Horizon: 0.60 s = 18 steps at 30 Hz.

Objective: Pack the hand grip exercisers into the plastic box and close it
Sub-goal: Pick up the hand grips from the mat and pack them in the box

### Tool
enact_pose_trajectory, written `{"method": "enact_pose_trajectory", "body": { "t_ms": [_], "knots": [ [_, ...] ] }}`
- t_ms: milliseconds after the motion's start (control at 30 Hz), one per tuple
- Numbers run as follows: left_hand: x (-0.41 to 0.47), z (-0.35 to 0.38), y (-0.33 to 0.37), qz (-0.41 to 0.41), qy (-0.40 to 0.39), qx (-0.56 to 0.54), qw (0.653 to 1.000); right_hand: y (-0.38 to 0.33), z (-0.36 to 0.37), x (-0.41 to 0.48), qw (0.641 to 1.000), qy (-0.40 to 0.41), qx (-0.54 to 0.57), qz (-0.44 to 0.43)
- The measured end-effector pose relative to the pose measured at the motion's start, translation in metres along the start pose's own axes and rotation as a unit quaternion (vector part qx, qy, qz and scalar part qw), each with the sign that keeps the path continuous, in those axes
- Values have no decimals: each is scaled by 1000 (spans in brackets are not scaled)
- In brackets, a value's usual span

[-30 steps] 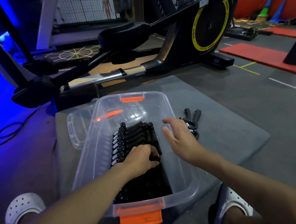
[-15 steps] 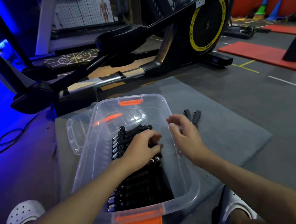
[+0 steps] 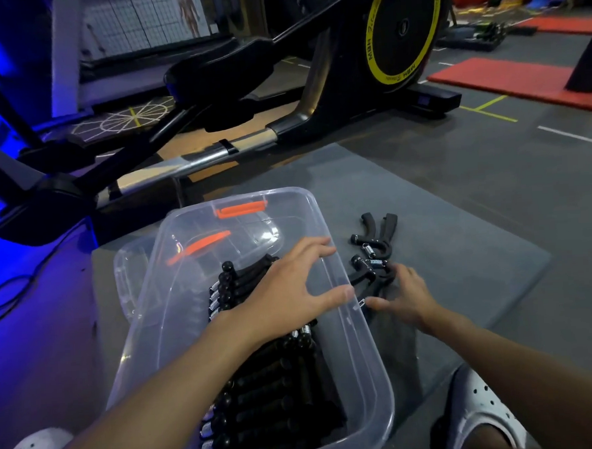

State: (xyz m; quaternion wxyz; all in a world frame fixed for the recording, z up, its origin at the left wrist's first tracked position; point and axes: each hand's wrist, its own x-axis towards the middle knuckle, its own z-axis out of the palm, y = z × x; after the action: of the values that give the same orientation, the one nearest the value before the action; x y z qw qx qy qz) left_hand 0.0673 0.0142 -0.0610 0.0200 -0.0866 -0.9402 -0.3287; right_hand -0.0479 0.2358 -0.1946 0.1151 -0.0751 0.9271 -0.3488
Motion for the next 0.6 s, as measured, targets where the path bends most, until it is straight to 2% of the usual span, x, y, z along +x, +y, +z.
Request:
{"method": "enact_pose_trajectory", "body": {
  "t_ms": [100,200,367,600],
  "knots": [
    [1,0,0,2,-1,0,1000,-7,5,11,1000,-4,7,11],
    [1,3,-2,1,0,-8,1000,-10,23,13,999,-30,-44,-2],
    [0,5,-3,-8,1,-25,1000,-3,35,15,996,-10,-86,-20],
    [-1,6,-4,-8,3,-31,999,0,30,15,995,3,-87,-44]
  ]
}}
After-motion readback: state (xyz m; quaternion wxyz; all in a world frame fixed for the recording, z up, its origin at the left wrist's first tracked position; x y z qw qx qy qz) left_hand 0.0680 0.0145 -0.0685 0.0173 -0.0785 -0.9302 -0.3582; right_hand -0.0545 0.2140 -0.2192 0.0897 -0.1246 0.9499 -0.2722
